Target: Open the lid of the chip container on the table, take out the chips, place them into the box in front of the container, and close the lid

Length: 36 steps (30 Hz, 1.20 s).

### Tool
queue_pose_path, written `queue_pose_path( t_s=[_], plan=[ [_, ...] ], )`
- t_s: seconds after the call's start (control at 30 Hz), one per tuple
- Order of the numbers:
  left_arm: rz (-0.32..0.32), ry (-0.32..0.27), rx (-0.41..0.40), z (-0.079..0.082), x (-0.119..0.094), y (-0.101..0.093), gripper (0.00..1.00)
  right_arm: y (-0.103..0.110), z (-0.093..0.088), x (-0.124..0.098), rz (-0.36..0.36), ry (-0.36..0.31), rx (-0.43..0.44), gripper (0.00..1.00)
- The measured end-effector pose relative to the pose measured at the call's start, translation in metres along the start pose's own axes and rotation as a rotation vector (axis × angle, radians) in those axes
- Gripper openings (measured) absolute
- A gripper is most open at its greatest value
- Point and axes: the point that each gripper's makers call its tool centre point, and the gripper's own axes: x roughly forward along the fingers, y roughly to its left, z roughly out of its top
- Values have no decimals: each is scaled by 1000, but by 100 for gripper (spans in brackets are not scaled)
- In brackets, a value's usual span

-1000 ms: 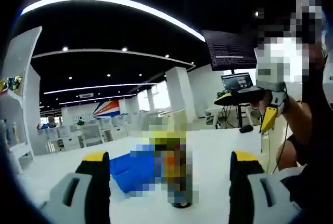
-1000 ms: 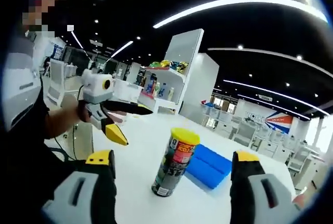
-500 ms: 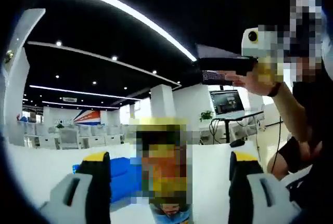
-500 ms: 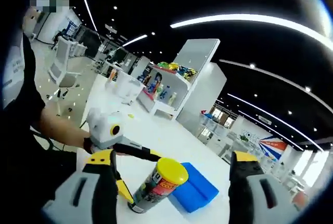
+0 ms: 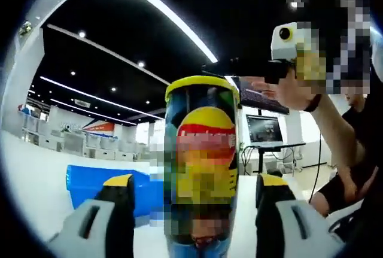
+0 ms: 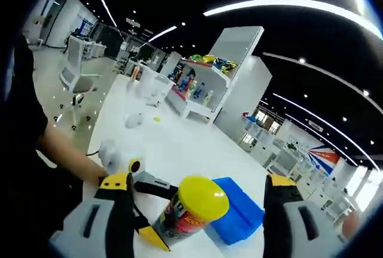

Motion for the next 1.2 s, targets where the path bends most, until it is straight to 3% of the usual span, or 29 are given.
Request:
queue_pose_path(
  t_s=[0.27,0.5,0.97,1.2],
  plan=[
    [14,28,10,-6,-2,5,81,-3,-14,11,-2,34,24,83],
    [15,77,17,-15,-3,3,72,-6,-26,17,0,65,80,80],
    [29,93,48,-19,-5,7,69,-1,-29,20,22,65,82,80],
    [-10,114,27,-22,-6,-4,48,3,-25,19,40,57,89,80]
  ],
)
